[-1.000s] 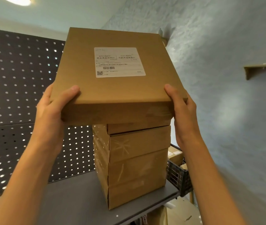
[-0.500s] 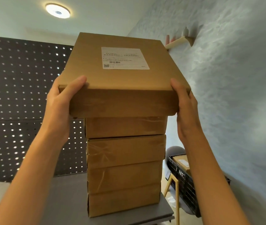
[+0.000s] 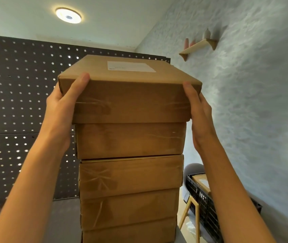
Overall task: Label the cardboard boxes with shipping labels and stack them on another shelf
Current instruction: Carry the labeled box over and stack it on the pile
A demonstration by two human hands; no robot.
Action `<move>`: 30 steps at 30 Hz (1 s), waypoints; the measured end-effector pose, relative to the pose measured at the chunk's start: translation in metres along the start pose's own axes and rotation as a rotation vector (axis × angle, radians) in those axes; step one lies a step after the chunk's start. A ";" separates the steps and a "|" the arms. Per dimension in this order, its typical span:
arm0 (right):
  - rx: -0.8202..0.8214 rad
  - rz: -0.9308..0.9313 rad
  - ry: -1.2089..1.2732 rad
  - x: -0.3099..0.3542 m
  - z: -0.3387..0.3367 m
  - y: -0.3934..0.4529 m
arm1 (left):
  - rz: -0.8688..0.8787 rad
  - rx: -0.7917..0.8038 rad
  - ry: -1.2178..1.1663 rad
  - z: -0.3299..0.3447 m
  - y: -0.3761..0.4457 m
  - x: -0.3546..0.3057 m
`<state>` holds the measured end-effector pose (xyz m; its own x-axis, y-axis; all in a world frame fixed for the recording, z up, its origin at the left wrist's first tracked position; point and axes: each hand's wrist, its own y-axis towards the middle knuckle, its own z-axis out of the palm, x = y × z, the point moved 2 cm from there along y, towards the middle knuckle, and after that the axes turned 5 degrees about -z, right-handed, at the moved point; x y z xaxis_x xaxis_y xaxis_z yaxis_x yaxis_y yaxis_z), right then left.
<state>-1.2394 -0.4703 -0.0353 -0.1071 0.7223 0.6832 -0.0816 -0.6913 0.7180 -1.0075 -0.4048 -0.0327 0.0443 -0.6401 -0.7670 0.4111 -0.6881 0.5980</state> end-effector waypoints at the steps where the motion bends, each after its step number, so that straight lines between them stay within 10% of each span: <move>1: 0.006 0.006 -0.004 -0.004 0.000 0.002 | -0.004 -0.009 0.008 0.001 0.001 0.001; 30: 0.000 0.121 -0.039 -0.047 -0.002 0.027 | -0.116 -0.099 0.129 0.008 0.020 0.021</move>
<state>-1.2382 -0.5229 -0.0476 -0.0773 0.6339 0.7696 -0.0707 -0.7734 0.6299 -1.0054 -0.4349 -0.0351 0.1050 -0.5050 -0.8567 0.5079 -0.7135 0.4828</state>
